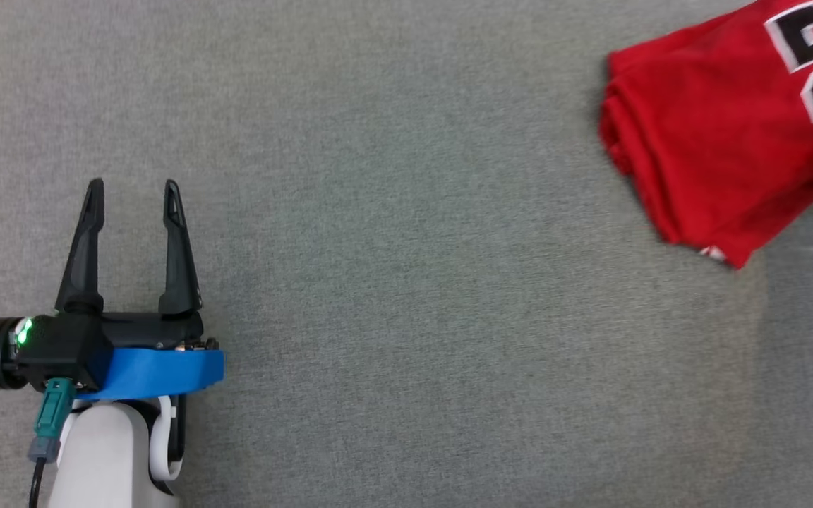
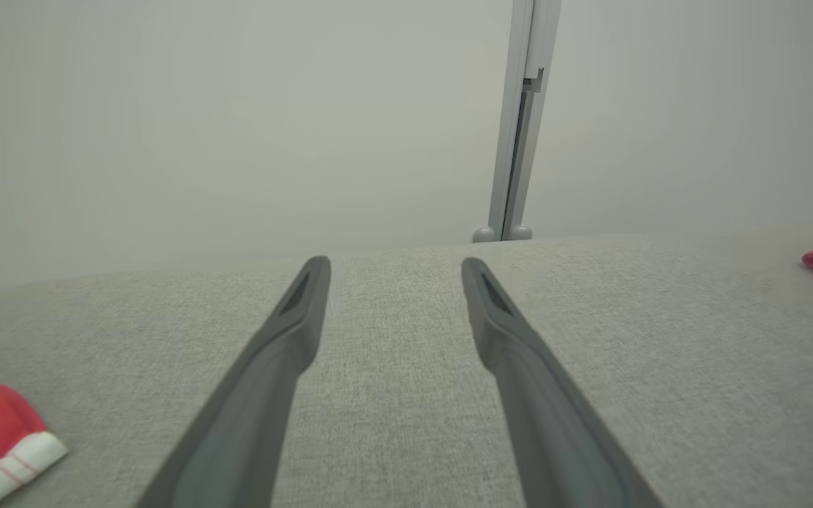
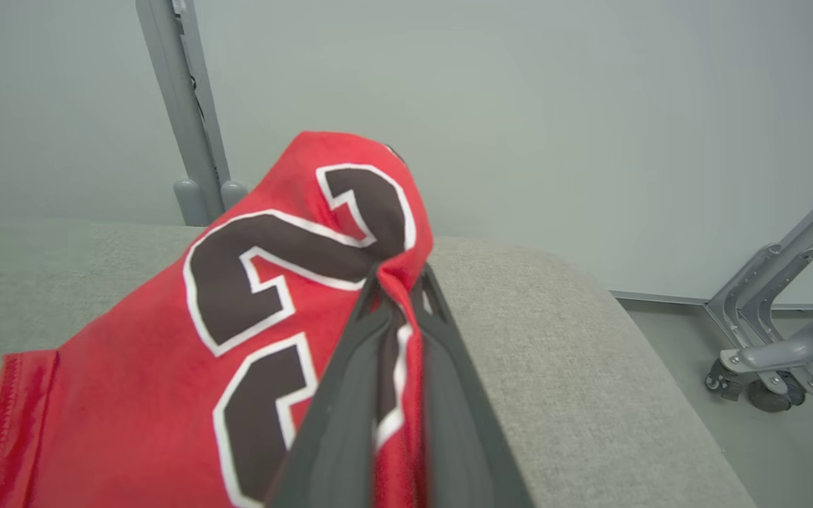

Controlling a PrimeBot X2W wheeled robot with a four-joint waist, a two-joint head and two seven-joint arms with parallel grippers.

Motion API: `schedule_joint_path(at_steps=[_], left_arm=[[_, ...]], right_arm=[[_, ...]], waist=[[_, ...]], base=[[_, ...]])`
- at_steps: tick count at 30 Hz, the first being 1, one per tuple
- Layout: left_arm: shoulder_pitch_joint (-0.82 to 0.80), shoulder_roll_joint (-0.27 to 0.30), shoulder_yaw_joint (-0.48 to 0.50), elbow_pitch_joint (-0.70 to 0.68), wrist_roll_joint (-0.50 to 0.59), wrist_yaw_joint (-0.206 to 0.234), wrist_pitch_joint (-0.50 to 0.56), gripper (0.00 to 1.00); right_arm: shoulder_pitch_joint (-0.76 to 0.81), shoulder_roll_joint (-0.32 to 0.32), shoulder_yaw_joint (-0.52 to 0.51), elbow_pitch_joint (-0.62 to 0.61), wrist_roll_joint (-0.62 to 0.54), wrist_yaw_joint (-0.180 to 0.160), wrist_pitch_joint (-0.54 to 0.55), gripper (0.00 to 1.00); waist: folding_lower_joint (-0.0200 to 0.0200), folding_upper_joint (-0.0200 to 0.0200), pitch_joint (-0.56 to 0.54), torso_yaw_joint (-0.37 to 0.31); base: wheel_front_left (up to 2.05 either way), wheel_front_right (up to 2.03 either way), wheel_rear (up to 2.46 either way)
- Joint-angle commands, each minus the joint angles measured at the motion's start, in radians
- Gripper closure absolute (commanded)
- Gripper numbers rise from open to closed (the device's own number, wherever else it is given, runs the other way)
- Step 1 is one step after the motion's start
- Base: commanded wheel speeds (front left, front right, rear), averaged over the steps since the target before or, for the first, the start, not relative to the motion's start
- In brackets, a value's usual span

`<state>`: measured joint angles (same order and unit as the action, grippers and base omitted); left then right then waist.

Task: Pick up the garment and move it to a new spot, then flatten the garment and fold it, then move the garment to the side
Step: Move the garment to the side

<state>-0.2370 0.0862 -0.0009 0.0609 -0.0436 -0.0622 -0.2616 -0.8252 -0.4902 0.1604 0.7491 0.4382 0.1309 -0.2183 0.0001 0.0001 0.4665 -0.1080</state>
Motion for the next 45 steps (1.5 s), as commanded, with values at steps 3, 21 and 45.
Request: schedule_joint_path(at_steps=[3,21,45], left_arm=[[-0.045,0.009,-0.003,-0.026,0.009,-0.006,-0.005,0.0],[-0.069,0.022,-0.001,-0.058,0.006,0.003,-0.005,0.0],[0.161,-0.014,0.039,0.065,-0.048,0.023,-0.005,0.0]], right_arm=[[-0.105,-0.101,-0.02,0.075,0.03,0.0,0.026,1.0],[-0.302,-0.192,-0.068,0.382,-0.013,0.0,-0.022,0.0],[0.138,0.102,0.051,-0.127,-0.12,0.0,-0.048,0.0]], waist=[[-0.0001,-0.0001,0.074,0.043],[-0.0001,-0.0001,0.137,0.059],[-0.0001,-0.0001,-0.262,0.063]], base=[[0.0,0.0,0.0],[0.0,0.0,0.0],[0.0,0.0,0.0]])
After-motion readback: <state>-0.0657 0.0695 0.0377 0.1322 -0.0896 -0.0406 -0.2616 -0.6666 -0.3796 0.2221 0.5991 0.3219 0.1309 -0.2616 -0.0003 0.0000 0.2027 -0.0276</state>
